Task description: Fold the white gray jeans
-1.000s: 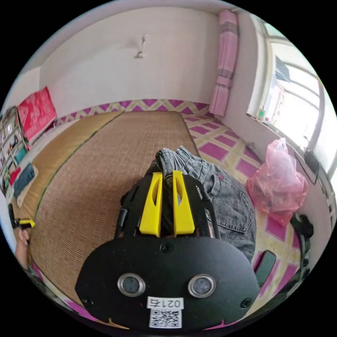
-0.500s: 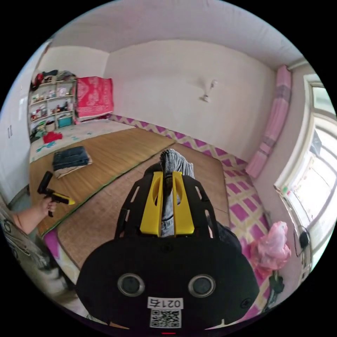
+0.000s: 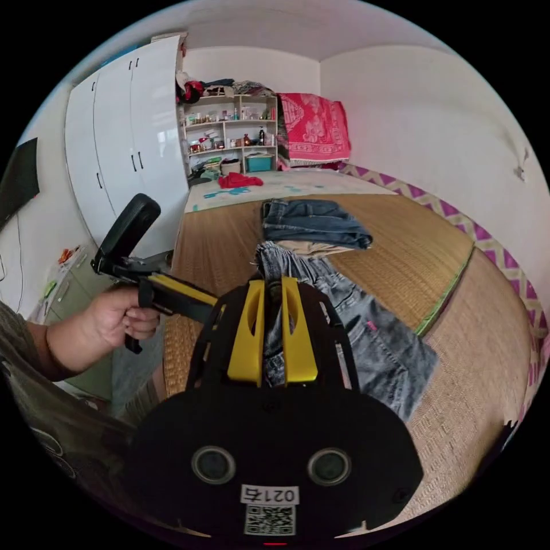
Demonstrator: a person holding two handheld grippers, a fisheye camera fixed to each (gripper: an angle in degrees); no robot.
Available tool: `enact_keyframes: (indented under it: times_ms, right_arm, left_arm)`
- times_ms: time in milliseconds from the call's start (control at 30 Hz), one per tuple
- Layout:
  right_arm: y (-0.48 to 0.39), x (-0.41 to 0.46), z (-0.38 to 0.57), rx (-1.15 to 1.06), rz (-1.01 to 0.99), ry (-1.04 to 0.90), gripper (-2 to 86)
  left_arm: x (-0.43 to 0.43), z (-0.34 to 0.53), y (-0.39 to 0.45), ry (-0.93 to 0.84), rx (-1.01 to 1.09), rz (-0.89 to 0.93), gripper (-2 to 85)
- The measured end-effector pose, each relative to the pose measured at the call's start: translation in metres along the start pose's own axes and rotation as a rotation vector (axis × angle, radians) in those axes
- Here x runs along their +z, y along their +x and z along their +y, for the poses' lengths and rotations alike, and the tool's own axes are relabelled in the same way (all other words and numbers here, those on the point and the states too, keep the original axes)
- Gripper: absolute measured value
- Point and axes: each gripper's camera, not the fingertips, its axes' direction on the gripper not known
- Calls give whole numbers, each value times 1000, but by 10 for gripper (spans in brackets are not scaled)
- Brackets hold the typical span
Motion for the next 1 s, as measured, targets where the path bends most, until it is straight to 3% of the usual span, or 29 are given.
enact_keyframes:
  times_ms: [100,200,367,500,533,633,700,833,1000]
  right_arm:
    - [-14,16,16,-16,-109,-87,67]
    - [-17,-1,25,6,-157,-56,72]
    - [-67,26,34,-171,31,-173,121]
    - [-84,49,59,-204,260,-182,59]
    - [-77,44,62,-190,240,-169,56]
    - [2,-26,81,70,15,-32,47]
    - [84,-118,116,238,-82,117,45]
    - [203,-283,213,430,-58,296,43]
    - [346,-485,447,773,85,450,43]
  left_arm:
    - [-31,34,-55,52,-100,51,-9]
    - [-52,60,-91,106,-166,74,-9]
    - [-70,81,-114,162,-196,87,-9]
    - [-74,81,-116,158,-199,99,-10]
    - [-76,80,-114,155,-197,89,-10]
    - [-82,76,-106,142,-178,60,-10]
    - [-83,70,-98,127,-158,32,-9]
    - [-70,43,-66,90,-66,-15,-10]
    - [-32,7,-26,49,41,-133,-10]
